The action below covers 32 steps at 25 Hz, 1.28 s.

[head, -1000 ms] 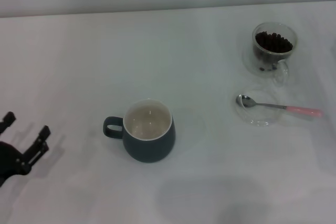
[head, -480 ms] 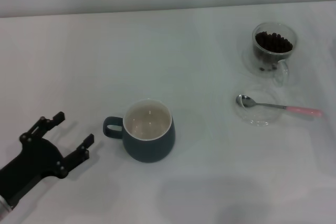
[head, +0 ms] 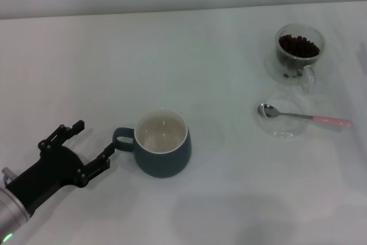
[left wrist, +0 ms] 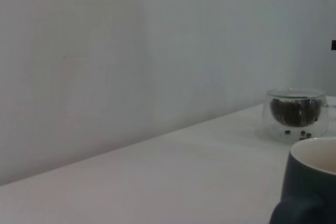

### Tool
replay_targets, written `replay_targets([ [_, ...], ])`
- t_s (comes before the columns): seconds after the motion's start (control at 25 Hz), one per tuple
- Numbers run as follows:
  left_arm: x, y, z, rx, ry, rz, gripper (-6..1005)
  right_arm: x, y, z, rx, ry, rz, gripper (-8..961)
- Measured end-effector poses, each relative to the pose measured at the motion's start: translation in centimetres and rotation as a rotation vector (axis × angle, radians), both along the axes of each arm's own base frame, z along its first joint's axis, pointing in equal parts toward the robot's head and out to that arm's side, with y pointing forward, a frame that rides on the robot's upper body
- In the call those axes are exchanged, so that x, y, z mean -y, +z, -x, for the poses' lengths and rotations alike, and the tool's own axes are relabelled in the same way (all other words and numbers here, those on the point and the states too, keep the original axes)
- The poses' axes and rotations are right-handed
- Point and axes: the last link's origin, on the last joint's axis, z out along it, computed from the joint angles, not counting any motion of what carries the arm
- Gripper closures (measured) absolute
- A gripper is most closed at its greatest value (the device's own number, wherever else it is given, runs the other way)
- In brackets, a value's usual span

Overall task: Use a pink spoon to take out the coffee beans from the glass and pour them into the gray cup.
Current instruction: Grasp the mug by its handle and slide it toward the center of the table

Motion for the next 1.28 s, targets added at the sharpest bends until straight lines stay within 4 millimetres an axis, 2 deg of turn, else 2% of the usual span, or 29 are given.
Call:
replay_targets([
  [0.36, -1.3, -0.8, -1.0, -0.016, -0.012, 0.013, 185, -0.1, 0.0, 0.1, -0.003, 0.002, -0.002, 125],
  [0.8, -1.8, -1.3, -1.6, -0.023, -0.016, 0.003, 204, -0.2, 0.0, 0.2, -0.003, 0.004, -0.001, 126],
  [1.0, -1.9, -1.5, -1.8, -0.023, -0.013, 0.005, 371, -0.2, 0.0, 0.1, -0.003, 0.003, -0.001, 126],
  [1.28, -2.1, -2.0, -2.4, -0.012, -0.015, 0.01, 681, -0.2, 0.0, 0.2, -0.002, 0.005, 0.0, 127],
])
